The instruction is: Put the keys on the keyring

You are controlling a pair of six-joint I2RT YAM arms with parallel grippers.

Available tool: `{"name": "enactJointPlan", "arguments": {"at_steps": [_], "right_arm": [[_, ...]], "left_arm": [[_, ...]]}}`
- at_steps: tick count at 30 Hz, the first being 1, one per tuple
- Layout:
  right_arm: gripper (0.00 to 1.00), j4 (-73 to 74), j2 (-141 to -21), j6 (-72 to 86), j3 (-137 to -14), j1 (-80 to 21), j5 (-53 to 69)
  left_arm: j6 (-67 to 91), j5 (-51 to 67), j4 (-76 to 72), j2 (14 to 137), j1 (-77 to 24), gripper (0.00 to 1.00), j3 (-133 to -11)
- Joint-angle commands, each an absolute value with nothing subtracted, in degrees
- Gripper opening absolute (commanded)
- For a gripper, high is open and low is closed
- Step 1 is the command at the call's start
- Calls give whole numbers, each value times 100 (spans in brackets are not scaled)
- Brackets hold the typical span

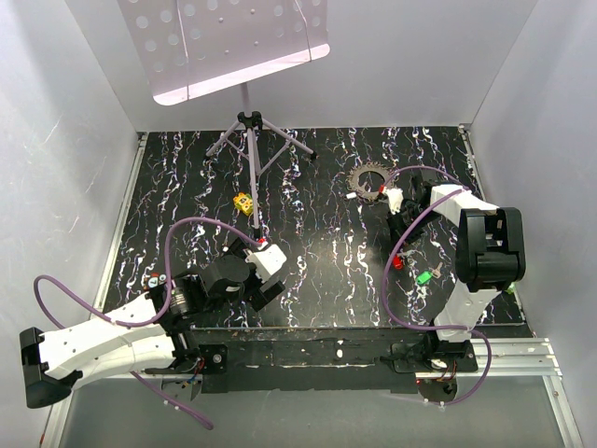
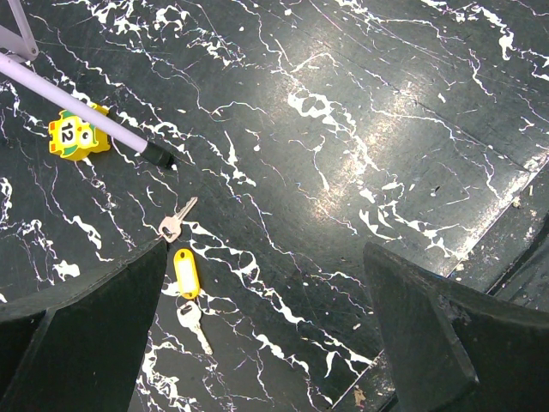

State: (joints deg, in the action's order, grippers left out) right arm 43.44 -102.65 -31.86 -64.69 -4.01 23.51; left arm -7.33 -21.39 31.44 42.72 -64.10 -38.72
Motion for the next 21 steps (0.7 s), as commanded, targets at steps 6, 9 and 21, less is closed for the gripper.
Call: {"name": "enactJointPlan", "arguments": {"at_steps": [6,9,21], "right_arm": [[1,4245,-10099,-3199,-6390,-448,2364],[1,4245,-10107,-3190,-6390,-448,2373],[1,4236,-10107,-3173,-6398,-466,2399]], "left_arm": [[-782,-2101,3155,4236,-6390,98,-3999],[-782,-2101,3155,4236,-6390,98,-3990],[-782,-2101,3147,4236,-6381,98,-3990]]}}
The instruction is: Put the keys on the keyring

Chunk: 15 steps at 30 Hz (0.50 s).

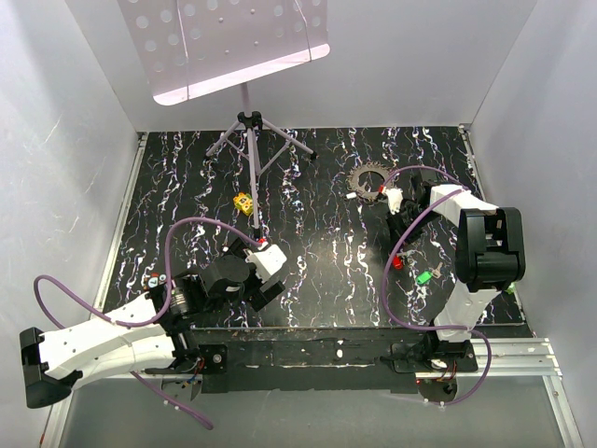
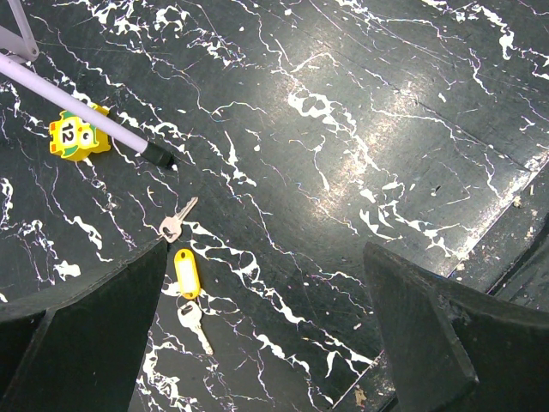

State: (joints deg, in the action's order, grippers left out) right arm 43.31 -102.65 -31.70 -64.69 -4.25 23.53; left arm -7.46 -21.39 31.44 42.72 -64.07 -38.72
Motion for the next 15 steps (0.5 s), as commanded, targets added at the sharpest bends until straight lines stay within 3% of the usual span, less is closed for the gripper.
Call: {"name": "enactJointPlan", "arguments": {"at_steps": [1,15], "right_arm": [[1,4236,-10099,-3173,-6398,-466,2391],[24,4201,-9888,-3076,-6469,-457,2443]], "left_arm": [[-774,-2101,3146,4236,-6390,98,-3999],[-773,-2101,3146,4236,-6390,98,-3990]]}}
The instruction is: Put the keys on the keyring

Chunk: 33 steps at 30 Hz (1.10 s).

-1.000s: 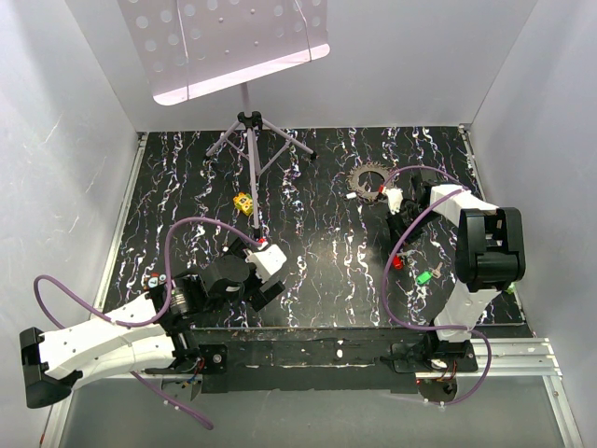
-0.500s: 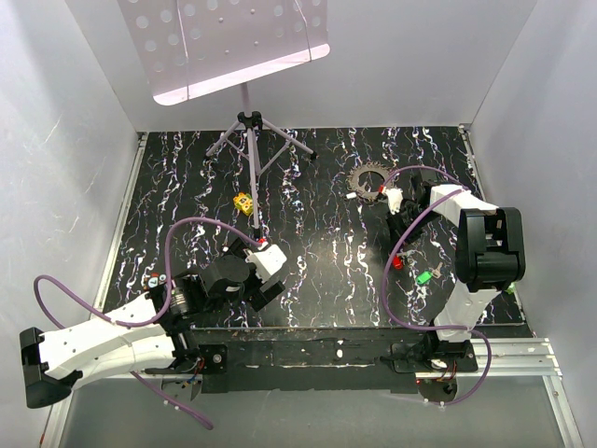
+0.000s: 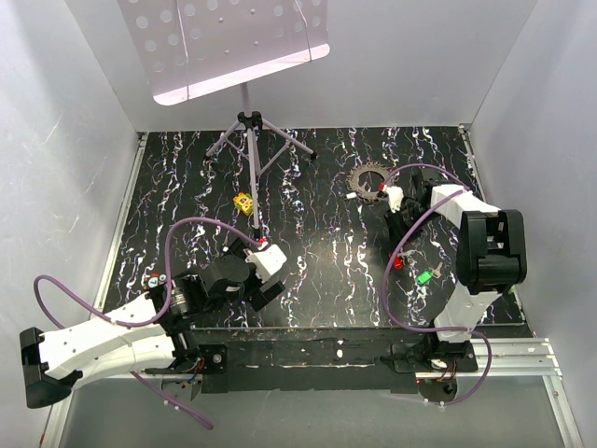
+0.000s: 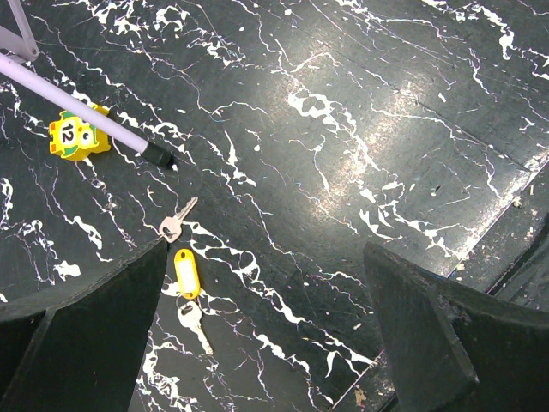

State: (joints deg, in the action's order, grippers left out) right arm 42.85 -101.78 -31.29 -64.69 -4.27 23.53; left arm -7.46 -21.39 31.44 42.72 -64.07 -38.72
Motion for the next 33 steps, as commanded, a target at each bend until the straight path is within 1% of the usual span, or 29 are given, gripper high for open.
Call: {"name": "enactJointPlan", "arguments": {"at_steps": [1,4,10,22,33], "right_arm": [[25,4210,-9870,-3085,-6477,-457,2426],[28,4210,-9800,-3085,-6521,-422,2408],[31,4263,-9554,-3067,-6609,-308,2452],[31,4473,-8895,-3313,-6741,-193,3041],[31,4807,-8359,-3454,-7347,-184,3383]], "left_arm": [[-773,-2101,3146,4236,-6390,98,-3999],[-782,-2109,3155,4236,-6390,98,-3990],[-765,-2109,3146,4210,-6390,98,-3990],[-738,-2171,3147,4113,-6390,98,-3981],[-738,-2206,3146,4069,-6390,98,-3964]]}}
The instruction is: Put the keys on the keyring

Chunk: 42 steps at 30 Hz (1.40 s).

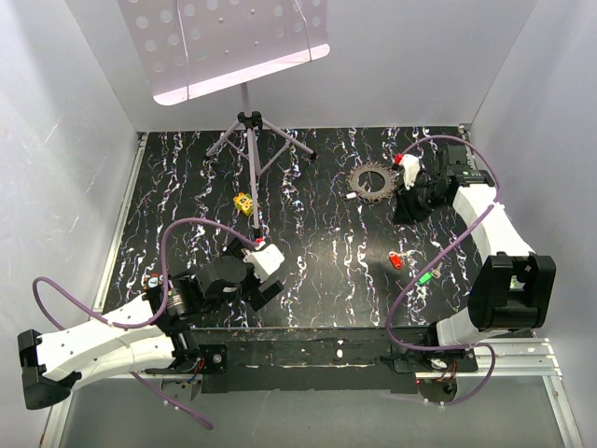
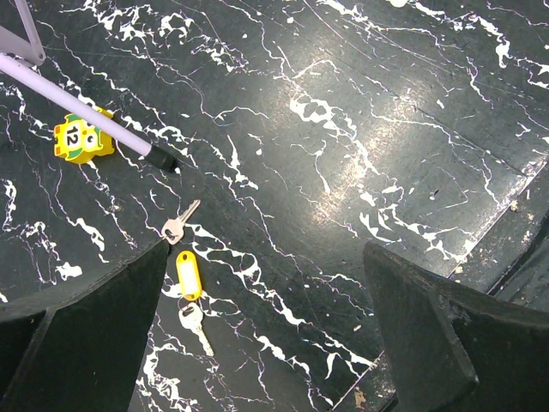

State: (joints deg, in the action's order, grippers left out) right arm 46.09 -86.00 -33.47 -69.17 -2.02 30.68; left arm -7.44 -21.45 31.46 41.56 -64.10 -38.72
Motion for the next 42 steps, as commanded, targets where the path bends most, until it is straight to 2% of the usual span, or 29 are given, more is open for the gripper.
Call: {"name": "enactJointPlan", "arguments": {"at_steps": [1,11,27,37,42], "right_arm": [[31,4877,-8350,-3463,-7417,-176,3419],[31,5195,-8306,-3543,-8332,-105,3454],[33,3973,-8200,-2593,-8227,158,3594],[33,3832,-9122,-1846,-8551,597,4078],[33,4095,-9860,-1741,-8859,624,3912]], "left_arm": [[-738,-2206,3146,4061,-6398,98,-3964],[-730,-2241,3155,4025,-6390,100,-3973],[-738,-2250,3155,4025,-6381,100,-3973],[-738,-2259,3146,4043,-6381,99,-3955],[-747,-2259,3147,4052,-6372,99,-3955]]}}
